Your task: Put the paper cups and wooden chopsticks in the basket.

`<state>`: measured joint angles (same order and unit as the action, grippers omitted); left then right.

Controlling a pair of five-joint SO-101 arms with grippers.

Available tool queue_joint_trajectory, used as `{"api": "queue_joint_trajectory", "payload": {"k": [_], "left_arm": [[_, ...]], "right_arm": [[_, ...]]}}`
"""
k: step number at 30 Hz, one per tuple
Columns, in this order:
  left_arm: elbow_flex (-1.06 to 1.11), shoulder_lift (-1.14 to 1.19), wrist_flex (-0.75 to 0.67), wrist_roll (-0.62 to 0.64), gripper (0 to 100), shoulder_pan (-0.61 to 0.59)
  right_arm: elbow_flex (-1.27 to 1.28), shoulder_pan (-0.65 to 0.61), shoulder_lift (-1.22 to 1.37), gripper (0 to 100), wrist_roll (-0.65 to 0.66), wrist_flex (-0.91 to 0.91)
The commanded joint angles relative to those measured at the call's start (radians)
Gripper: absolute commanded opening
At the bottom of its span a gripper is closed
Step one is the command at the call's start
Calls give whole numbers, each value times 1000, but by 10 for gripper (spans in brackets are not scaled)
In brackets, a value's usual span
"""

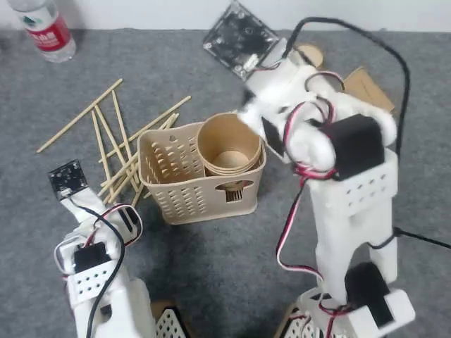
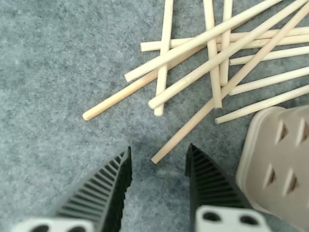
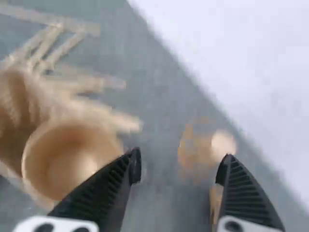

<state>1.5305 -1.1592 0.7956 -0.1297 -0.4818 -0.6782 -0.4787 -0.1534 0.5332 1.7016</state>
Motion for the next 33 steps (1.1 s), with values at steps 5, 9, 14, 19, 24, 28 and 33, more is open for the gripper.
{"api": "queue_joint_trajectory", "payload": {"k": [5,9,14,19,24,28,33], "left_arm": [[-7,-11,-23,5,170,6],[-7,-11,-23,5,170,6],[-7,-11,-23,5,170,6],[-7,-11,-23,5,170,6],[-7,-11,-23,5,170,6],[-7,-11,-23,3,170,6],[-7,-11,-23,3,170,6]], "right_arm": [[152,12,4,257,-51,70],[244,-1,21,257,-60,41],[428,-2,65,257,-66,-84],[566,-2,107,218,-58,-214],[612,5,148,0,-57,-271],[598,51,137,2,-57,-259],[569,171,77,6,-57,-220]]}}
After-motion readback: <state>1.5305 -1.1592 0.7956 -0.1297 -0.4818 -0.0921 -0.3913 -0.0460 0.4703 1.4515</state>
